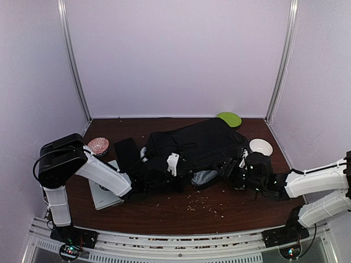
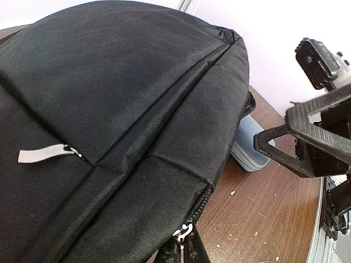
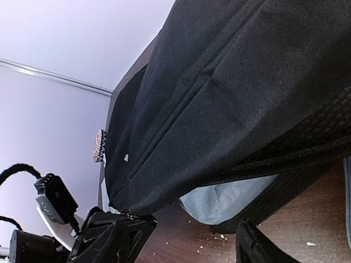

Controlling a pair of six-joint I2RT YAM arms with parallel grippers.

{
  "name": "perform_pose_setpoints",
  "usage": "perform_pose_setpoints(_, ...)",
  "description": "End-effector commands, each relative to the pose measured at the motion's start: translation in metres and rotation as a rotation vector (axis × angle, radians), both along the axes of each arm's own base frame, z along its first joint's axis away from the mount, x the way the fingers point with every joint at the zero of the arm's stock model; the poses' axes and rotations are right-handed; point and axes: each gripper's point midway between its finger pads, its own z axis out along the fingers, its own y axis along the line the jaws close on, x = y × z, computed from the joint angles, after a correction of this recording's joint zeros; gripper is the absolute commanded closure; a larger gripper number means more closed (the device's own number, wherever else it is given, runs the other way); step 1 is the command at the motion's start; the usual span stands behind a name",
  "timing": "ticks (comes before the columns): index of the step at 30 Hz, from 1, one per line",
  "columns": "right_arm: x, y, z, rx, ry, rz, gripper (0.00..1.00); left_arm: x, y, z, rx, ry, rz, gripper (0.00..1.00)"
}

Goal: Pack the student bag
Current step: Adjust the student bag at the center of the board.

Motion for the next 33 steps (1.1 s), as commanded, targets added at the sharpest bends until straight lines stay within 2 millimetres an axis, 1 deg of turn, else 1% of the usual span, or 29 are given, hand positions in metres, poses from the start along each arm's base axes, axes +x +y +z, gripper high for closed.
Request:
perform_pose_setpoints(1, 0.012, 0.01, 0.008, 0.082, 0.048, -0.056, 0.35, 0.008, -0.004, 0.01, -0.028, -0.037, -0.002, 1.0)
perform_pose_setpoints(4, 0.018, 0.018, 0.007, 0.089, 0.073, -0.064, 0.37, 0.007, -0.003, 0.009, -0.024, -0.035, -0.005, 1.0)
perform_pose_setpoints(8, 0.024, 0.026, 0.003, 0.089, 0.097, -0.068, 0.41, 0.007, 0.004, 0.007, 0.001, -0.052, 0.008, 1.0)
perform_pose_setpoints(11, 0.026, 0.031, 0.002, 0.088, 0.11, -0.064, 0.47, 0.005, 0.008, 0.005, 0.017, -0.058, 0.004, 1.0)
perform_pose_setpoints(16, 0.029, 0.034, 0.0, 0.065, 0.124, -0.06, 0.67, 0.002, 0.012, 0.004, 0.029, -0.064, -0.006, 1.0)
perform_pose_setpoints(22, 0.028, 0.03, -0.002, 0.04, 0.122, -0.071, 0.9, 0.0, 0.021, 0.005, 0.047, -0.072, 0.005, 1.0)
perform_pose_setpoints(24, 0.028, 0.027, 0.0, 0.028, 0.114, -0.074, 1.0, -0.001, 0.026, 0.004, 0.063, -0.068, 0.013, 1.0)
perform_pose_setpoints(29, 0.027, 0.012, 0.007, -0.037, 0.078, -0.092, 1.0, -0.007, 0.047, 0.0, 0.126, -0.058, 0.033, 1.0)
perform_pose_setpoints(33, 0.028, -0.003, 0.012, -0.09, 0.059, -0.102, 1.0, -0.014, 0.069, -0.006, 0.194, -0.048, 0.044, 1.0)
